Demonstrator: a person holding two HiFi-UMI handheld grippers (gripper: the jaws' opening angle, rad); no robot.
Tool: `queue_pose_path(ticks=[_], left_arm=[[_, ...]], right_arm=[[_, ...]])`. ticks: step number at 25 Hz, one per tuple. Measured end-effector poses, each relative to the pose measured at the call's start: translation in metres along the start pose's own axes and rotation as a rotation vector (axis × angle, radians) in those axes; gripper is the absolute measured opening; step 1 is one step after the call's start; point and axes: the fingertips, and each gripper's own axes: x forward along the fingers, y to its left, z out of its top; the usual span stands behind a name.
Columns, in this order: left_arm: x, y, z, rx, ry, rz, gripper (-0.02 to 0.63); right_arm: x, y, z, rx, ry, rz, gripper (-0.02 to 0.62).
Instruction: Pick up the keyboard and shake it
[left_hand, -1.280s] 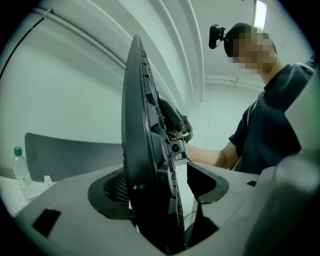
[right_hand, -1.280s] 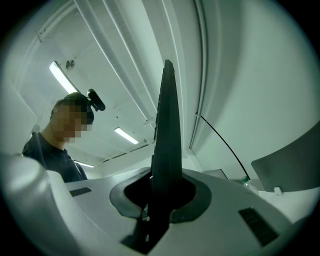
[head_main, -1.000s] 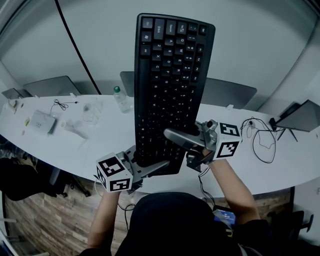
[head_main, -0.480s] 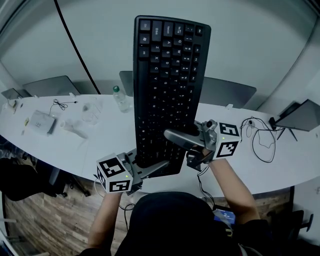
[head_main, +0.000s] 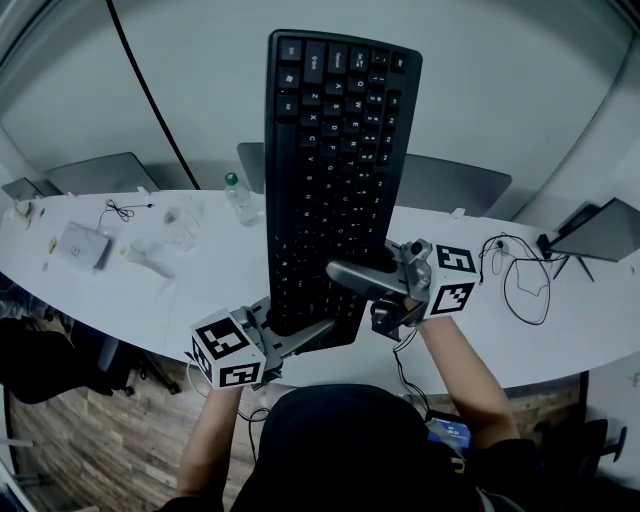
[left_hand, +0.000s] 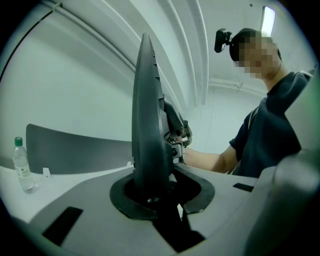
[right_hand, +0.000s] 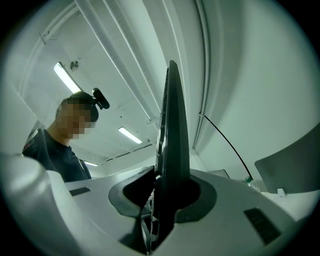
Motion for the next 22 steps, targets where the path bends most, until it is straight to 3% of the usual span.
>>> queue_pose_path(ticks=[6, 14, 19, 22], left_arm=[[-0.012, 0.018, -0.002, 0.081, 0.058, 0.068, 0.103], [-0.014, 0.026, -0.001, 0.097, 0.069, 0.121, 0.103], [-0.022, 0.037, -0.001, 0.146, 0.101, 0.213, 0.103], [-0.026, 0.044, -0.002, 0.166, 0.121, 0.265, 0.103]], right_arm=[[0.005, -0.012, -0.003, 0.004, 0.028, -0.034, 0.134], [-0.017, -0.026, 0.004, -0.002, 0.028, -0.117, 0.166], [-0.039, -0.036, 0.015, -0.071, 0.041, -0.221, 0.166], [-0.048, -0.035, 0.018, -0.165, 0.078, -0.281, 0.166]])
